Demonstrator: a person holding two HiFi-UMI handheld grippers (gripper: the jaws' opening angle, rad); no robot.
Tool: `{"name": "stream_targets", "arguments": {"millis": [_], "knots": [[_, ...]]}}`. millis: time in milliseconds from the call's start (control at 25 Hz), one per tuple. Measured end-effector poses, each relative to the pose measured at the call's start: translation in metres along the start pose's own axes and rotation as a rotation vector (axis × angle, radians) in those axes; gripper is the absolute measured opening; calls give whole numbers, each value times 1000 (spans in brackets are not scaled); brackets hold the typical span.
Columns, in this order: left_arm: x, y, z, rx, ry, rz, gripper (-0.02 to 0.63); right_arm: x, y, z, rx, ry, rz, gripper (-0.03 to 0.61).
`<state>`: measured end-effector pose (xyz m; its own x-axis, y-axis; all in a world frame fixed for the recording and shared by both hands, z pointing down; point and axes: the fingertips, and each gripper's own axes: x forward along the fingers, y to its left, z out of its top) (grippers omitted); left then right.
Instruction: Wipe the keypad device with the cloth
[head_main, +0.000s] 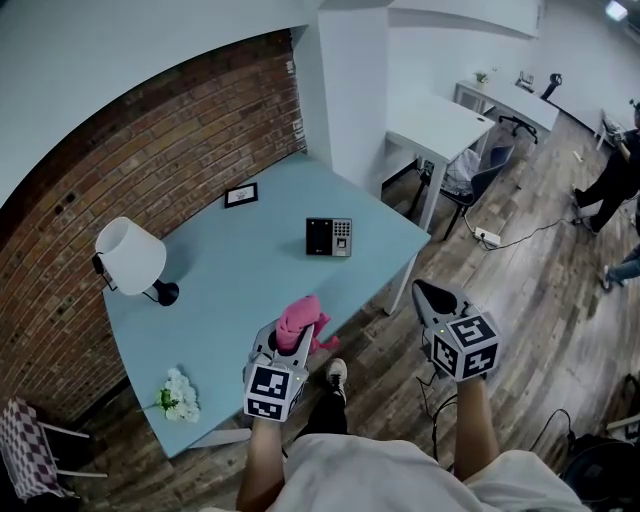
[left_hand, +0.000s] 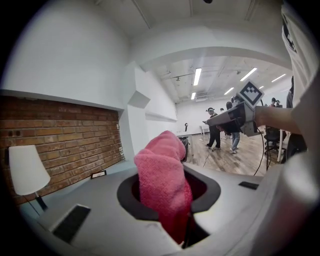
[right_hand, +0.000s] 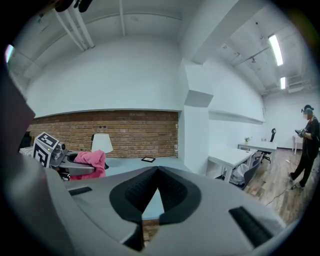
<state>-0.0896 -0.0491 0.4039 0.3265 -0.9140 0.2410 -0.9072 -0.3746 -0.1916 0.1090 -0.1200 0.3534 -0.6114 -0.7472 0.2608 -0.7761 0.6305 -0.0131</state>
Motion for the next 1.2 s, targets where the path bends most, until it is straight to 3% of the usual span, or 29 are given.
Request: {"name": "stream_targets", "arguments": {"millis": [720, 1200], "knots": [[157, 113, -20, -36, 66, -3, 124, 173, -55, -2, -7, 121, 19, 21], [255, 174, -38, -84, 101, -19, 124, 279, -67, -24, -37, 223, 70, 21]]}}
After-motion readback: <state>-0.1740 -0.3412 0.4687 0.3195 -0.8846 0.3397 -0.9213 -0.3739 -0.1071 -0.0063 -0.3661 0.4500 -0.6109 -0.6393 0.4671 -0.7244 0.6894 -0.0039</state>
